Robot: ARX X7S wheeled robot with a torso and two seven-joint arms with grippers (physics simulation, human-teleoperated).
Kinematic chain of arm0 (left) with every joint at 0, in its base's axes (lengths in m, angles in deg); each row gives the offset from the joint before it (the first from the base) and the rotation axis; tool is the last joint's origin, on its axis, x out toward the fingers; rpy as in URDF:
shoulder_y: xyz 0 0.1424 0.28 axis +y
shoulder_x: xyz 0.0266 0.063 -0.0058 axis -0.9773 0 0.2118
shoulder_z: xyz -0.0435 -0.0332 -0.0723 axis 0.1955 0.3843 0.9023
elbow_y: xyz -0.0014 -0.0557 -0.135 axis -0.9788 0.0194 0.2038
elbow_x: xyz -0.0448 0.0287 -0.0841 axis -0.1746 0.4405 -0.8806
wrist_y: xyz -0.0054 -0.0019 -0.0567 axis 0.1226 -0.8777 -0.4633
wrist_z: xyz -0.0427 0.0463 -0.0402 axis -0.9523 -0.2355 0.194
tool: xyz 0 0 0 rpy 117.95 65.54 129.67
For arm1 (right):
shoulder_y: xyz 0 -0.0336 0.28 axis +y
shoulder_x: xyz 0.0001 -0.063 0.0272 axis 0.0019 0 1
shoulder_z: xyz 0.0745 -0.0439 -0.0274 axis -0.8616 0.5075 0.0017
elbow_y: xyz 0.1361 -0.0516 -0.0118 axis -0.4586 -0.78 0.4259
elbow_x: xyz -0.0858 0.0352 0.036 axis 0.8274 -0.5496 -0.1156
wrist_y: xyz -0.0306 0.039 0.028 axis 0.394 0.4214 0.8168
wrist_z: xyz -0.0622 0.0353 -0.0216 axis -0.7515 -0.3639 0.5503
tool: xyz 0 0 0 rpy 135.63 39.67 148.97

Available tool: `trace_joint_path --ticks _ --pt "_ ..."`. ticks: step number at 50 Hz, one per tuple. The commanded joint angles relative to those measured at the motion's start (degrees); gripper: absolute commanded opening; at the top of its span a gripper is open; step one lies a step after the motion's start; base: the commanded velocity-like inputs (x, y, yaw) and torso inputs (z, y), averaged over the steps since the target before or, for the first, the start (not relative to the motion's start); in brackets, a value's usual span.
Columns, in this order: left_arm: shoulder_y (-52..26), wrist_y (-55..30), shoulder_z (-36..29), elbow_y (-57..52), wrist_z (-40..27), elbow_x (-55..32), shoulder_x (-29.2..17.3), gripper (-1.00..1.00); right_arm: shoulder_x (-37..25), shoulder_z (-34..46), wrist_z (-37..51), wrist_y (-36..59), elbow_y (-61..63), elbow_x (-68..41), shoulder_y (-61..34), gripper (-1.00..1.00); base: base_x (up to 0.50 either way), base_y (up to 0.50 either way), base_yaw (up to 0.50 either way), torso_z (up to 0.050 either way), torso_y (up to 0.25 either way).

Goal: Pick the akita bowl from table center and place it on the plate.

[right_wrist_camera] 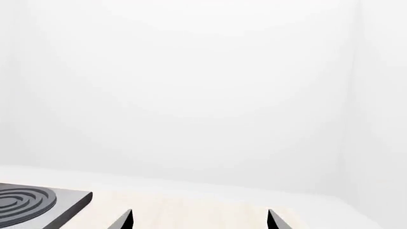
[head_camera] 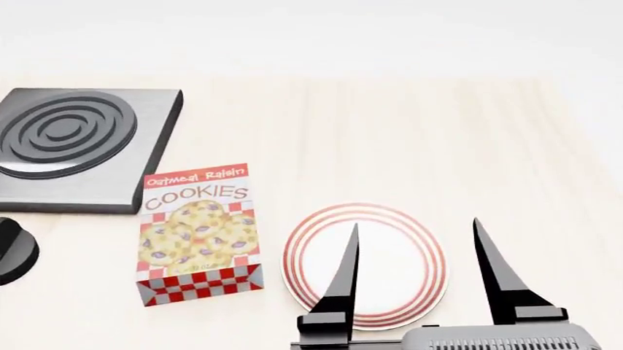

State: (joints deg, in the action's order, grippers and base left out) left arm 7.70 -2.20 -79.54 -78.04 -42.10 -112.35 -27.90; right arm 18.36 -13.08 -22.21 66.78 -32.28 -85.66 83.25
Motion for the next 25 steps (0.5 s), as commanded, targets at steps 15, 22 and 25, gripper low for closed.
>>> trace_joint_path --ticks 15,22,25 --pt "-2.6 0.4 -0.3 5.7 -0.9 -4.1 -1.8 1.0 -0.6 0.4 0.9 0.3 0.3 -0.7 -0.2 1.0 0.0 0.0 0.0 0.0 0.0" --pt "-4.3 0.1 -1.0 6.9 -1.6 -4.2 -2.2 1.0 -0.8 0.3 1.1 -0.4 -0.2 -0.9 0.2 1.0 0.0 0.0 0.0 0.0 0.0" --pt "-5.2 -0.3 -1.1 7.3 -2.1 -4.5 -2.3 1.0 -0.9 0.5 1.2 -0.3 -0.1 -1.0 0.1 1.0 0.0 0.0 0.0 0.0 0.0"
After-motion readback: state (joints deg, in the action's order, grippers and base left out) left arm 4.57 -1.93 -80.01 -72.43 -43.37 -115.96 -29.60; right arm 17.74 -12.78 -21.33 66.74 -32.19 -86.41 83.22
